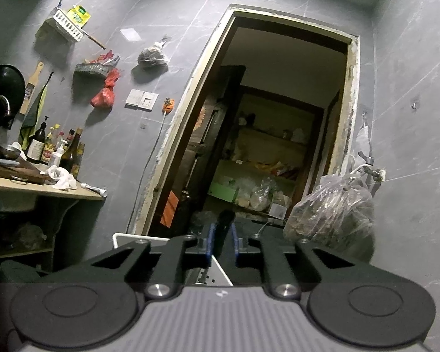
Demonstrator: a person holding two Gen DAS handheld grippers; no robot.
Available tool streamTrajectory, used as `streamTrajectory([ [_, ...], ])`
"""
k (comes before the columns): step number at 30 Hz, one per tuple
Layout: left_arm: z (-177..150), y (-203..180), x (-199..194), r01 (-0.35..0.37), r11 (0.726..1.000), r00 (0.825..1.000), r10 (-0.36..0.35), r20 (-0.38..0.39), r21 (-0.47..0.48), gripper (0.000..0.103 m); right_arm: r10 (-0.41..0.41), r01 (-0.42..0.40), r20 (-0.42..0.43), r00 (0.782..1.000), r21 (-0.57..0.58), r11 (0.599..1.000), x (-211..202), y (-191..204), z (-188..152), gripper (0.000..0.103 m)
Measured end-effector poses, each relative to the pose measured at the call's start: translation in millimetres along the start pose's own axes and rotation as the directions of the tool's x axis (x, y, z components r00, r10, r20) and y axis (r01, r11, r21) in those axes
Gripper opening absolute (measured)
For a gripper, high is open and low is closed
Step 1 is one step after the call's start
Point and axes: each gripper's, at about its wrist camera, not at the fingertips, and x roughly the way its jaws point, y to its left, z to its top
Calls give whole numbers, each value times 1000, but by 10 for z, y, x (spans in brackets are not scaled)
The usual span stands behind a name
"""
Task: Organize utensils
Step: 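Move the right tool away from the basket back toward the utensils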
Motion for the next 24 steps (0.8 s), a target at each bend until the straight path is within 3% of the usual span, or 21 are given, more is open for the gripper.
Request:
streamTrajectory([
  [10,0,-1,0,0,1000,1000,0,0,0,77,-84,84,1,996,16,996,-231,-238,-12,70],
  [12,-1,-4,1,0,1000,1000,0,0,0,77,-105,105,-1,994,16,994,-283,-292,-26,85],
  [15,-1,-4,0,-1,1000,1000,1,0,1,77,-141,141,-1,990,20,990,-374,-390,-40,100],
  [24,-2,-4,-2,-7,1000,1000,7,-1,8,77,-226,229,-48,973,87,969,-608,-745,-156,103],
])
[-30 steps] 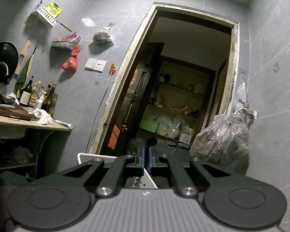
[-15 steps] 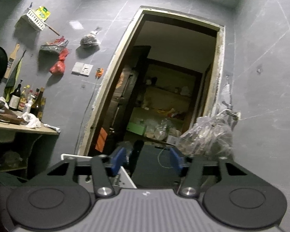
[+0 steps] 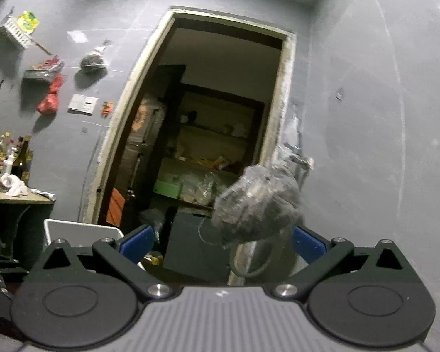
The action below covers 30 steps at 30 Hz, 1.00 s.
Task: Organize utensils
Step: 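Move the right tool away from the basket back toward the utensils, then grasp another silver spoon from the pile with the right tool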
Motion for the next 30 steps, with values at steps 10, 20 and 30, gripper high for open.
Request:
streamTrajectory([
  [10,0,19,-25,-3,1000,1000,3,1,3,77,83,2,-255,963,319,948,183,-665,-445,103],
  [20,-3,-1,-18,-5,1000,1000,5,-1,3,77,155,73,-415,897,484,872,464,-933,-962,103],
  [30,-14,-1,-15,1,1000,1000,-1,-1,-4,77,209,74,-503,839,487,870,922,-968,-1225,103],
])
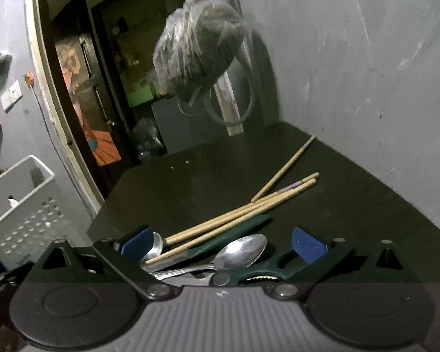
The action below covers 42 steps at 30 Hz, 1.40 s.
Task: Organize utensils
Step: 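Grasp another silver spoon from the pile with the right tool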
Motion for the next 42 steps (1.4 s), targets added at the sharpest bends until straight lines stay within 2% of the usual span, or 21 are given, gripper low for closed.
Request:
streamTrajectory([
  [5,1,33,-8,9,1000,1000,-9,-1,-5,77,-89,86,-60,994,-60,994,252,-51,-28,103],
  [8,6,35,4,9,1000,1000,-9,-2,-7,77,-135,125,-83,987,-121,985,331,-8,-79,98],
  [15,6,38,1,10,1000,1000,-10,-3,-6,77,-127,110,-103,987,-157,981,347,55,-93,94],
  [18,7,36,2,10,1000,1000,-10,-3,-6,77,-121,102,-109,987,-170,980,353,69,-78,89],
  [19,6,41,1,10,1000,1000,-10,-3,-6,77,-121,99,-111,986,-181,979,357,79,-77,86],
  [21,6,48,0,9,1000,1000,-9,-3,-7,77,-109,82,-134,985,-190,978,389,89,-80,73],
  [25,4,40,12,9,1000,1000,-9,-3,-9,77,-85,57,-146,986,-190,980,398,96,-79,61],
  [26,4,40,12,8,1000,1000,-8,-3,-9,77,-85,56,-145,986,-191,980,401,96,-77,54],
  [29,6,47,14,7,1000,1000,-8,-4,-9,77,-71,44,-145,987,-181,982,412,69,-61,47],
  [31,6,55,15,7,1000,1000,-7,-4,-11,77,-54,31,-145,988,-161,987,419,32,-50,39],
  [33,7,51,18,6,1000,1000,-6,-4,-11,77,-43,22,-146,988,-140,990,424,-5,-41,26],
  [36,7,52,18,6,1000,1000,-6,-4,-12,77,-18,5,-145,989,-94,996,428,-79,-22,19],
  [42,6,53,17,5,1000,1000,-5,-4,-11,77,9,-15,-113,994,-50,999,366,-112,-32,11],
])
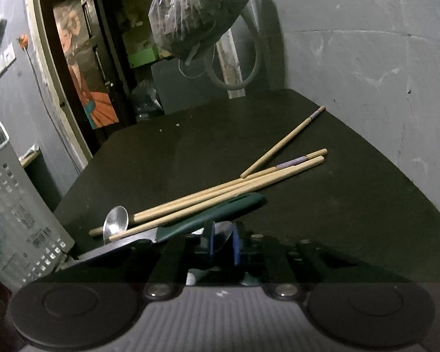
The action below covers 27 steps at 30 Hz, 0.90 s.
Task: Organize utensils
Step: 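Grasp another silver spoon from the pile with the right tool, then lift the spoon with the right tool up over the basket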
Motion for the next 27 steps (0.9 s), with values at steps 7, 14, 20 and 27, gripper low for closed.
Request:
streamTrajectory([
  [7,0,4,0,0,1000,1000,0,0,0,77,30,-35,116,993,37,999,-218,47,2,6],
  [14,-6,28,-12,-5,1000,1000,5,0,0,77,44,-16,285,958,-100,995,-688,345,7,2],
  [20,-5,26,-12,-6,1000,1000,6,-1,0,77,96,47,382,919,-349,936,-1101,875,-126,1],
  [27,-4,26,-12,-5,1000,1000,5,-1,1,77,176,122,401,899,-616,778,-1335,1628,-390,1],
])
